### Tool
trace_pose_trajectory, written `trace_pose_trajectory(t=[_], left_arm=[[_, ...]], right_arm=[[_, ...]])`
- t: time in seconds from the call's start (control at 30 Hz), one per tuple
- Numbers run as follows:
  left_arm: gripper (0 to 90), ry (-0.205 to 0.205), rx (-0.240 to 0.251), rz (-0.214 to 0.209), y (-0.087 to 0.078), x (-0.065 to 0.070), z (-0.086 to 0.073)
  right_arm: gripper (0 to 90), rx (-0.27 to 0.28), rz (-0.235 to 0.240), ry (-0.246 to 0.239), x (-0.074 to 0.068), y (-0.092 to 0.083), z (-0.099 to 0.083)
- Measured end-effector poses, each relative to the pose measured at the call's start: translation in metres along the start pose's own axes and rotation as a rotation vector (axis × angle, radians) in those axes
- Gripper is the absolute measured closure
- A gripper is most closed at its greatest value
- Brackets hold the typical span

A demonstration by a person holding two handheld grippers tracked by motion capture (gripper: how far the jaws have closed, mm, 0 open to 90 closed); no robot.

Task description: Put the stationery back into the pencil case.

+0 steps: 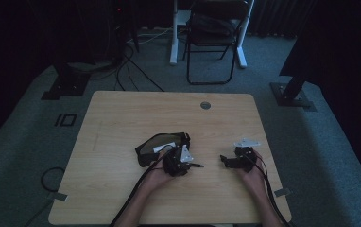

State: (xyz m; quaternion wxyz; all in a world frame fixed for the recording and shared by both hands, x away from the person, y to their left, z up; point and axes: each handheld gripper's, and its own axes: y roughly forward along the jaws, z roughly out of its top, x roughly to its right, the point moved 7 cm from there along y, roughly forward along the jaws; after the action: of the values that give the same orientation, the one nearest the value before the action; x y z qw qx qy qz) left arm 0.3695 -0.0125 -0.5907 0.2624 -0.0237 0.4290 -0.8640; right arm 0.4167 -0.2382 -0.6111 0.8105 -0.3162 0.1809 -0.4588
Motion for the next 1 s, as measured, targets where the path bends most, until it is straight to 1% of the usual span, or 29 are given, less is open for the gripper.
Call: trace_pose_trajectory(t=[0.03, 0.07, 0.13, 0.23, 0.37, 0.43, 0.57, 0.63, 0.8, 0.83, 0.93, 1.0], left_arm=[[68.1, 0.011, -0.013, 0.008, 0.0021, 0.0009, -0.0013], [70.6, 0.016, -0.016, 0.010, 0.0028, 0.0014, -0.0017], [73.6, 0.018, -0.020, 0.012, 0.0032, 0.0014, -0.0019], [78.1, 0.013, -0.023, 0.004, 0.0034, 0.0012, -0.0026], [78.5, 0.004, -0.020, -0.002, 0.0031, 0.0017, -0.0037], [78.3, -0.006, -0.020, -0.009, 0.0031, 0.0016, -0.0048], [75.2, -0.036, -0.004, -0.023, 0.0030, 0.0004, -0.0061], [74.1, -0.047, 0.001, -0.038, 0.0033, -0.0003, -0.0064], [75.5, -0.057, 0.007, -0.053, 0.0034, -0.0001, -0.0069], [77.8, -0.064, 0.011, -0.062, 0.0032, 0.0001, -0.0076], [78.3, -0.091, 0.022, -0.075, 0.0035, -0.0004, -0.0081], [78.6, -0.090, 0.021, -0.077, 0.0034, -0.0007, -0.0083]], right_arm=[[12.8, 0.000, 0.000, 0.000, 0.0000, 0.0000, 0.0000], [12.8, 0.000, 0.000, 0.000, 0.0000, 0.0000, 0.0000], [12.8, 0.000, 0.000, 0.000, 0.0000, 0.0000, 0.0000], [12.8, 0.000, 0.000, 0.000, 0.0000, 0.0000, 0.0000], [12.8, 0.000, 0.000, 0.000, 0.0000, 0.0000, 0.0000], [12.8, 0.000, 0.000, 0.000, 0.0000, 0.0000, 0.0000], [12.8, 0.000, 0.000, 0.000, 0.0000, 0.0000, 0.0000], [12.8, 0.000, 0.000, 0.000, 0.0000, 0.0000, 0.0000], [12.8, 0.000, 0.000, 0.000, 0.0000, 0.0000, 0.0000], [12.8, 0.000, 0.000, 0.000, 0.0000, 0.0000, 0.0000], [12.8, 0.000, 0.000, 0.000, 0.0000, 0.0000, 0.0000], [12.8, 0.000, 0.000, 0.000, 0.0000, 0.0000, 0.0000]])
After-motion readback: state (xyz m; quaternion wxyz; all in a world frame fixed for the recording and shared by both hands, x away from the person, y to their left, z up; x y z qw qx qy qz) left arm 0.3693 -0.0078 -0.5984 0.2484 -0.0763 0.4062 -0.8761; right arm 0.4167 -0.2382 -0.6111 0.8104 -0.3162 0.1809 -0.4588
